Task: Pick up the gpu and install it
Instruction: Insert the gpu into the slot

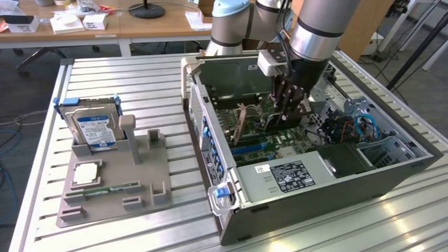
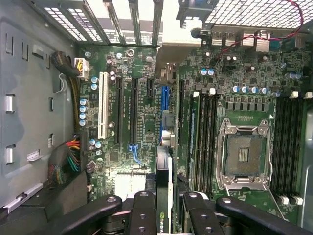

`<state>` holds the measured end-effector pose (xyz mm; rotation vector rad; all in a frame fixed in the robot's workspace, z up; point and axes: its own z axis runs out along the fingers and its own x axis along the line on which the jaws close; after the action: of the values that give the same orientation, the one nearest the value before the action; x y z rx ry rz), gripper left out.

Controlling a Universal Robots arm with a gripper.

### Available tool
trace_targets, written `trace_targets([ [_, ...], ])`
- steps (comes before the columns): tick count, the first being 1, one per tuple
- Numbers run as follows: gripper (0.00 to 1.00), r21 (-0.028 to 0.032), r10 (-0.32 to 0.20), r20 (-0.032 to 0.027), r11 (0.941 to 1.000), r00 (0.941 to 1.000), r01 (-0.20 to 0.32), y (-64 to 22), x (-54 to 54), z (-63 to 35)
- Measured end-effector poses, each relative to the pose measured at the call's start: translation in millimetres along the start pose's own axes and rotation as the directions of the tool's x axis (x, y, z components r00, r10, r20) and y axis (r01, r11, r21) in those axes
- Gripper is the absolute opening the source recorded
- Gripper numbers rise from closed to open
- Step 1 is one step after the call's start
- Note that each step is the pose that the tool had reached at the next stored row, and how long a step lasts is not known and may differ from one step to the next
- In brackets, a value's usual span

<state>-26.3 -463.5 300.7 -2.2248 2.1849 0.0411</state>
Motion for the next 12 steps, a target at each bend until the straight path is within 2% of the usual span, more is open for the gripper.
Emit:
trace_targets([
  [12, 0.26, 0.0, 0.0, 0.0001, 1.0, 1.0, 0.0, 8.8, -0.2, 0.3],
])
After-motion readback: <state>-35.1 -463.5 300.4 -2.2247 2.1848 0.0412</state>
